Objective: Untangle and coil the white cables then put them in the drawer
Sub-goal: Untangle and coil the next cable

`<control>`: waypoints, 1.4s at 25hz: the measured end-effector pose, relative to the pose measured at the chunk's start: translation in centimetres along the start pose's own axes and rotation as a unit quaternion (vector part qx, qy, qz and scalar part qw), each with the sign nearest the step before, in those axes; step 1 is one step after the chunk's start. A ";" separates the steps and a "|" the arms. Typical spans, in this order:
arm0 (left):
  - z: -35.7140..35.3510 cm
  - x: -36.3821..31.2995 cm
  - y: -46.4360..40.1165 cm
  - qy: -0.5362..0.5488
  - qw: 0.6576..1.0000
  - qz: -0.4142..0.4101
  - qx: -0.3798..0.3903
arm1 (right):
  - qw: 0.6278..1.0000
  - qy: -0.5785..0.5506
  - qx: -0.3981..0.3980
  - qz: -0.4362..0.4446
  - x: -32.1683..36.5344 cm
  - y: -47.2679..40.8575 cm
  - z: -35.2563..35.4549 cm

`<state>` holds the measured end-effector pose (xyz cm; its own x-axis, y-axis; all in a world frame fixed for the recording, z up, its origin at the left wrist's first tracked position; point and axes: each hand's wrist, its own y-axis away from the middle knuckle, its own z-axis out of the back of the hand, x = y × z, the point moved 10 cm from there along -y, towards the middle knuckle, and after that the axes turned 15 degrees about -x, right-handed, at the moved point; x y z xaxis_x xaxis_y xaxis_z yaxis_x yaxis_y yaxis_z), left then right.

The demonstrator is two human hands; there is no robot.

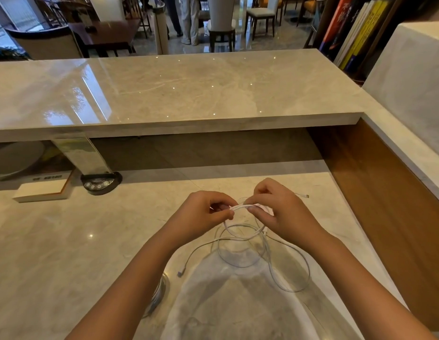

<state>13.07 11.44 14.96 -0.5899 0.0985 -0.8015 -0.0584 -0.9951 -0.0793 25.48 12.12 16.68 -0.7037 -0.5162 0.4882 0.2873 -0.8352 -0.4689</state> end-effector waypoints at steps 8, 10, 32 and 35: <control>0.3 0.7 0.3 0.092 0.992 0.044 -0.073 | 0.808 -0.456 0.066 -0.368 -2.4 2.9 -3.4; 0.1 1.1 0.2 0.094 0.989 0.065 -0.090 | 0.851 -0.397 0.040 -0.341 -2.6 2.8 -2.8; -2.4 1.3 0.9 0.273 0.946 0.176 -0.008 | 0.919 -0.276 -0.154 -0.237 -3.7 1.3 2.3; -2.5 1.4 0.9 0.242 0.954 0.175 -0.016 | 0.911 -0.284 -0.163 -0.252 -4.1 1.2 2.9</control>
<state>14.20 10.71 12.34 -0.1263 -0.2436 -0.9616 0.1030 -0.9674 0.2315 30.58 12.73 16.22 -0.2158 -0.1758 0.9605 -0.2523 -0.9402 -0.2288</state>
